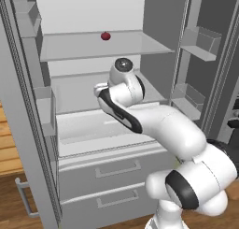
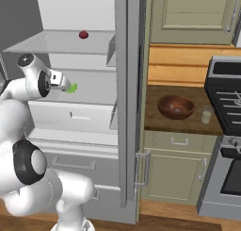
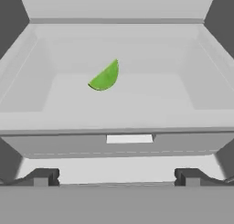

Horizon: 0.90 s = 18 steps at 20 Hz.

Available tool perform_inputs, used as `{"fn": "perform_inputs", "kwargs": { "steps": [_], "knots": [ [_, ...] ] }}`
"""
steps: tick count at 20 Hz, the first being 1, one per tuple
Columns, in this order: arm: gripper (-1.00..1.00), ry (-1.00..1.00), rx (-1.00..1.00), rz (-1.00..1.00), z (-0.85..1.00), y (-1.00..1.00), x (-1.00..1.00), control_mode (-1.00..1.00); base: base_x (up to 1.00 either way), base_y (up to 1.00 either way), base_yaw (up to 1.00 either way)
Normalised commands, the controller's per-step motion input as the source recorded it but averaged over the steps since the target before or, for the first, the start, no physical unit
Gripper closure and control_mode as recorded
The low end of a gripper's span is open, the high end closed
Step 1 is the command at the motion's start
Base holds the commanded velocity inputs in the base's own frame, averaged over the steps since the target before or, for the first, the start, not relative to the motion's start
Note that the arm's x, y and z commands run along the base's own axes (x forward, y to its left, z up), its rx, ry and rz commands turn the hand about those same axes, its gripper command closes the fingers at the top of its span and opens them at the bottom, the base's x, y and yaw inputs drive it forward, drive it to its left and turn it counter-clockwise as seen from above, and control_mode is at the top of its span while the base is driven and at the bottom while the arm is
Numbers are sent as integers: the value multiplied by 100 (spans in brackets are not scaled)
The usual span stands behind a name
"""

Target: Grab a lemon wedge from the fridge and one ice cube from the ice bowl, and put them in the glass of lemonade.

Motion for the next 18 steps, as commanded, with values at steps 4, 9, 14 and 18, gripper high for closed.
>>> {"fn": "perform_inputs", "kwargs": {
  "steps": [4,9,14,18],
  "knots": [
    [-100,0,0,0,-33,0,64,-100,0,0,0],
    [-100,0,0,2,-21,0,40,-100,0,0,0],
    [-100,0,0,7,-11,0,16,-100,0,0,0],
    [-100,0,0,5,0,4,14,-100,0,0,0]
  ]
}}
